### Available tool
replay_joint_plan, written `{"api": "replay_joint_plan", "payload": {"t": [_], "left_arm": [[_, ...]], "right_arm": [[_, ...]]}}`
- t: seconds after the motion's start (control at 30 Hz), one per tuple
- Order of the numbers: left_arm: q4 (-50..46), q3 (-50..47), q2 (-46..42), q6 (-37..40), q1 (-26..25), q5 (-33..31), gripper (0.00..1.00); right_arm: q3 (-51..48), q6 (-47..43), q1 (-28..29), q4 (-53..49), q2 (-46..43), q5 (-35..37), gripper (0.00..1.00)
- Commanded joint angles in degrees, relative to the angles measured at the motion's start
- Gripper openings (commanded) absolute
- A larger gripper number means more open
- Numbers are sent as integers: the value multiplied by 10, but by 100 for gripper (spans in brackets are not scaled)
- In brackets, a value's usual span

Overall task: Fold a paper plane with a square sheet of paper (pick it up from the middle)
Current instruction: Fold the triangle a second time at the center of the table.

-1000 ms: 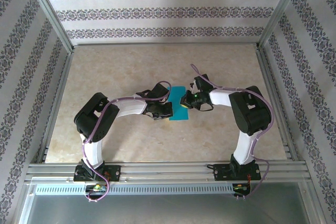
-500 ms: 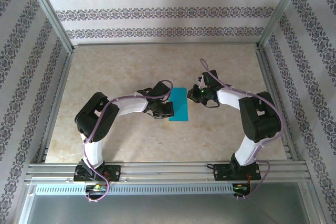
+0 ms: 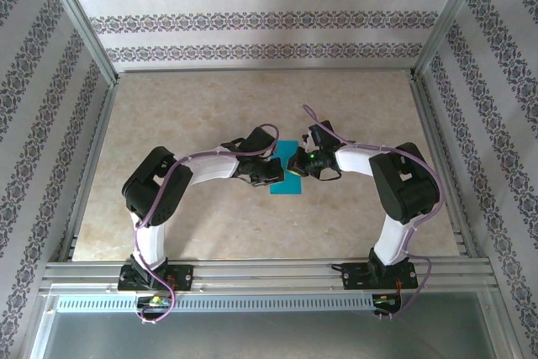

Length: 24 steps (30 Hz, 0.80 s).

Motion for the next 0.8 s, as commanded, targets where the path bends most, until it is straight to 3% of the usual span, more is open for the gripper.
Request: {"api": "replay_joint_plan", "payload": {"t": [0.0, 0.33, 0.77], "left_arm": [[5, 23, 22, -10, 4, 6, 10], [-32, -1, 33, 5, 4, 4, 9], [-157, -51, -55, 96, 4, 16, 9]], "right_arm": [[5, 4, 3, -4, 14, -1, 1], [1, 2, 2, -33, 32, 30, 1], [5, -4, -1, -60, 32, 51, 0]]}}
